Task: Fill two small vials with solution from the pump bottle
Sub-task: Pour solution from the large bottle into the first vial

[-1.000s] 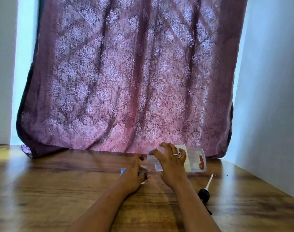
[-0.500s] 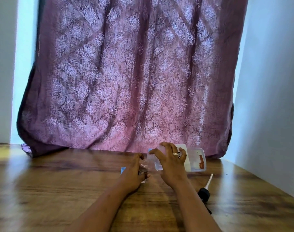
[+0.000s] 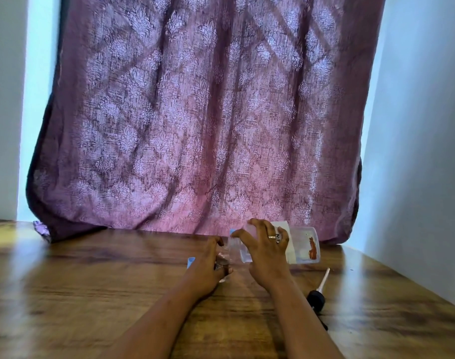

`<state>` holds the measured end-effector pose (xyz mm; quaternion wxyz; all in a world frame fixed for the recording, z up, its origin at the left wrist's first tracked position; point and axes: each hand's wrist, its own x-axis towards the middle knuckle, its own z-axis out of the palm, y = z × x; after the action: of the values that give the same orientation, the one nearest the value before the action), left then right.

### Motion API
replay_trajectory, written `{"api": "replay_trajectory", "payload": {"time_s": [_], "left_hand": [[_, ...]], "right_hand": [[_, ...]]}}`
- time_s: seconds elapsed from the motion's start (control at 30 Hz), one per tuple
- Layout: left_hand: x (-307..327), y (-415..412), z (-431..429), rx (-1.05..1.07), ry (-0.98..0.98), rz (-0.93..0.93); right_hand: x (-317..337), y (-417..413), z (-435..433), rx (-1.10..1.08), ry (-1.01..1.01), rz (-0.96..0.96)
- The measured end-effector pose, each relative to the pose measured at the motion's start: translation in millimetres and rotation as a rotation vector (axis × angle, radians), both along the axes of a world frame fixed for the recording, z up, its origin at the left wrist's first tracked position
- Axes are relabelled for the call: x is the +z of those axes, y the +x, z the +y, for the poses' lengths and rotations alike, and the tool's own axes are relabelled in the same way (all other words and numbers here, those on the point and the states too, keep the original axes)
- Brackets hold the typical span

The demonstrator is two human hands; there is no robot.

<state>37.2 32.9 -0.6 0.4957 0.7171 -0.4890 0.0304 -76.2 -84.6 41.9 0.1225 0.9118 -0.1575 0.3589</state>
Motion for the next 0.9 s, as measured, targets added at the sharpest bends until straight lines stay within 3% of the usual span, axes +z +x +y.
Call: {"api": "replay_trajectory", "payload": {"time_s": [0.9], "left_hand": [[-0.2,2.1,-2.1,0.005,0.018,0.004]], "right_hand": [[1.3,-0.3,0.4,-0.014,-0.027,0.004]]}}
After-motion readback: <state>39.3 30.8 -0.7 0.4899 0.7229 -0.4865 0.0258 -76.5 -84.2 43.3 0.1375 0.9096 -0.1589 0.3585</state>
